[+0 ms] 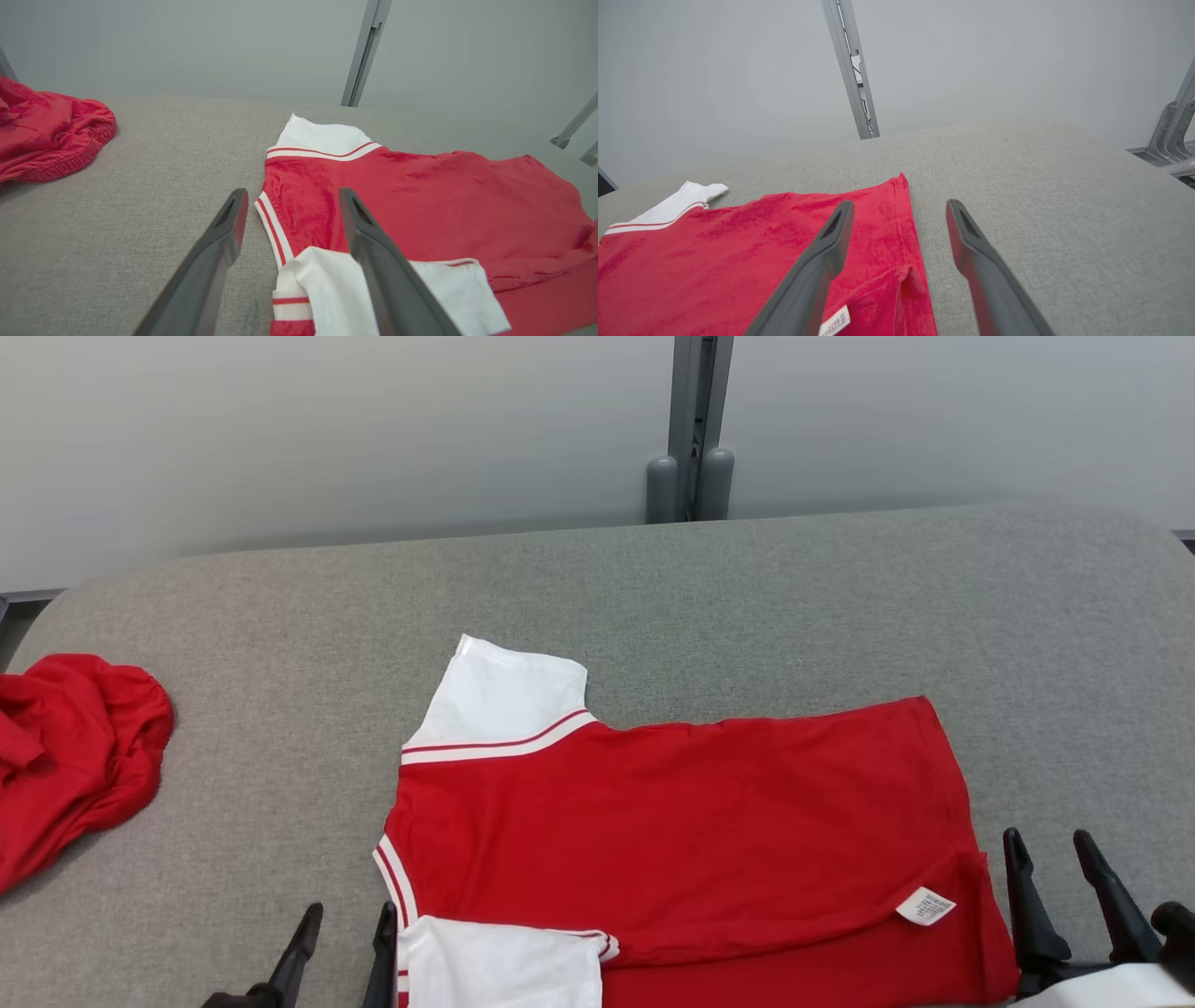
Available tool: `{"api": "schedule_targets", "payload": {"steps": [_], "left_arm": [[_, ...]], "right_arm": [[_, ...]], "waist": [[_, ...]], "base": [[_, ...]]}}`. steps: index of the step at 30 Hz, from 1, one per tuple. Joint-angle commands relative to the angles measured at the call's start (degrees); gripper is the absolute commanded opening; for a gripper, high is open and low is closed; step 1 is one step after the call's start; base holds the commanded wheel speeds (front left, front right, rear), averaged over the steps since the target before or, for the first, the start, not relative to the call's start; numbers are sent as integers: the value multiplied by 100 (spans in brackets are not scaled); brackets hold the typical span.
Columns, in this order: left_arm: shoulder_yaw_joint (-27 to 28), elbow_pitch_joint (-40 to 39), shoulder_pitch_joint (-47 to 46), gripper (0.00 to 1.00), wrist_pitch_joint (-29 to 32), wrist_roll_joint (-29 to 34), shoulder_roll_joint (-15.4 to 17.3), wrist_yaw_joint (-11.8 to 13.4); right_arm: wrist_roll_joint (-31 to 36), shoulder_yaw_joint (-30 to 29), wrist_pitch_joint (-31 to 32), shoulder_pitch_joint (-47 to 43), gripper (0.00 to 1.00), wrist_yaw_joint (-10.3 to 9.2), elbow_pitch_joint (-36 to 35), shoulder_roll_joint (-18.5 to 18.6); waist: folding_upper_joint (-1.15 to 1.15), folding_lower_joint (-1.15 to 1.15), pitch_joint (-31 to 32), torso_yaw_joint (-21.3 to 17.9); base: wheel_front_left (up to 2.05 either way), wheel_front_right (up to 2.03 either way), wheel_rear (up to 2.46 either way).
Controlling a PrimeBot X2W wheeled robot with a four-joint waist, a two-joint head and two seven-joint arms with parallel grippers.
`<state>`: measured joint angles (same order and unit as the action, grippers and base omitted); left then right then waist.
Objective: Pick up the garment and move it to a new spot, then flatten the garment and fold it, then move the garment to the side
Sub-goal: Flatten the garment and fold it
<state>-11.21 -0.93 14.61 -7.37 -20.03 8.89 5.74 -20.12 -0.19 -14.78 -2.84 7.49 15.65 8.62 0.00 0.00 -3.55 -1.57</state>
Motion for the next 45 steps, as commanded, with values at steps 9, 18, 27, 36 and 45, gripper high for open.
{"api": "schedule_targets", "payload": {"steps": [9,18,27,36,45], "left_arm": [[105,-196,-491,100,-425,360,66,279],[57,0,-550,100,-431,399,79,330],[-100,217,-2014,100,-136,391,262,-119],[-225,1596,-4564,100,369,213,152,-651],[-398,3528,-5913,100,799,34,109,-1077]], "right_arm": [[605,-193,200,-83,100,1,-1025,-210],[692,-166,368,-195,100,1,-1259,-355],[654,-289,427,235,100,1,-1510,-397],[719,-78,385,961,100,1,-1590,-392],[655,103,239,1344,100,1,-1425,-341]], "waist": [[0,0,298,-10],[0,0,210,-3],[0,0,-644,148],[0,0,-1738,-16],[0,0,-2135,-236]], "base": [[0,0,0],[0,0,0],[0,0,0],[0,0,0],[0,0,0]]}}
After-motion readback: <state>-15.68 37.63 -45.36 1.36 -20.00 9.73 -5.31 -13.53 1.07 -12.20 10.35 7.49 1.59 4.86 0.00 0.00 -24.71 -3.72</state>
